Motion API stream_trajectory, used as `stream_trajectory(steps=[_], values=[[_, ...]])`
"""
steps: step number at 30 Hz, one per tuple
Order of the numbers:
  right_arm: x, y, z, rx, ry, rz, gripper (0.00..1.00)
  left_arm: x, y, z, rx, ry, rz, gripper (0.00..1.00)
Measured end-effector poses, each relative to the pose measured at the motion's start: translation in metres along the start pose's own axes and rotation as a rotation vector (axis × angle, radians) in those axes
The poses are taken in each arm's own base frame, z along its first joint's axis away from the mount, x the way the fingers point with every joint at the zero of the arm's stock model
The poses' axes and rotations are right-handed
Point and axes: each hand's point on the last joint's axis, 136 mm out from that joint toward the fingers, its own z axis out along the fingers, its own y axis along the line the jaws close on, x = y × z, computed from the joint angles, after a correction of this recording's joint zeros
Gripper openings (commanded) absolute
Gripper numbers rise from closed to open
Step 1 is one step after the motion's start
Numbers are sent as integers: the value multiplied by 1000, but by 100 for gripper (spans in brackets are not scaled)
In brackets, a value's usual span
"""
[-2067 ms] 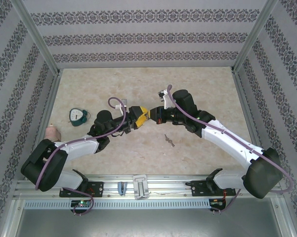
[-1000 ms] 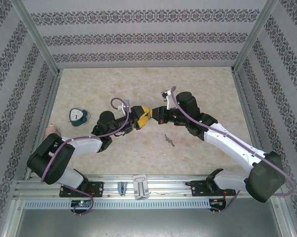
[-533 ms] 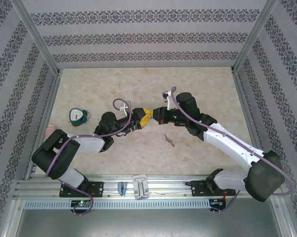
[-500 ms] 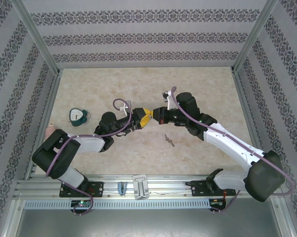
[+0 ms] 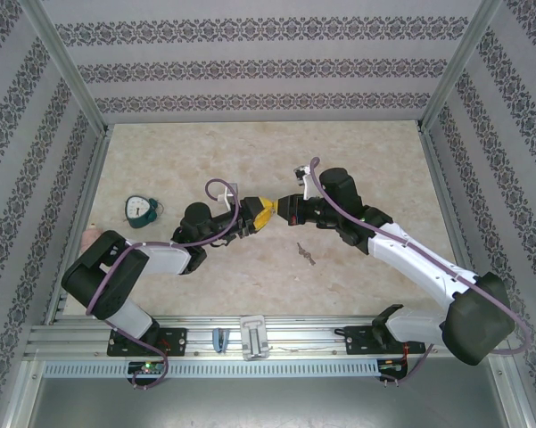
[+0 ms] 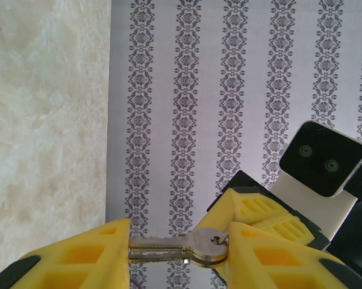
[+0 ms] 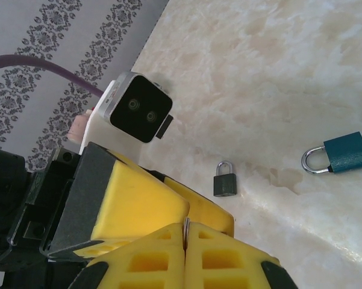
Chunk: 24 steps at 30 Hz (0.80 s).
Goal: Unlock with the key
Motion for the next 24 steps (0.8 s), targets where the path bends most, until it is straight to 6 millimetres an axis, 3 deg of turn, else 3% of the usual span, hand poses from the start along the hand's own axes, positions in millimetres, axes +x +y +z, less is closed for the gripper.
stream_trajectory(steps=[5,16,24], values=[[3,3,-1,-25,19,-15,0,2,-2,0,9,11,5,51],[8,4,-2,-39,46,-38,0,3,1,-2,6,14,5,33],[16,4,-5,-38,92,-77,0,6,5,-2,-4,30,11,26]])
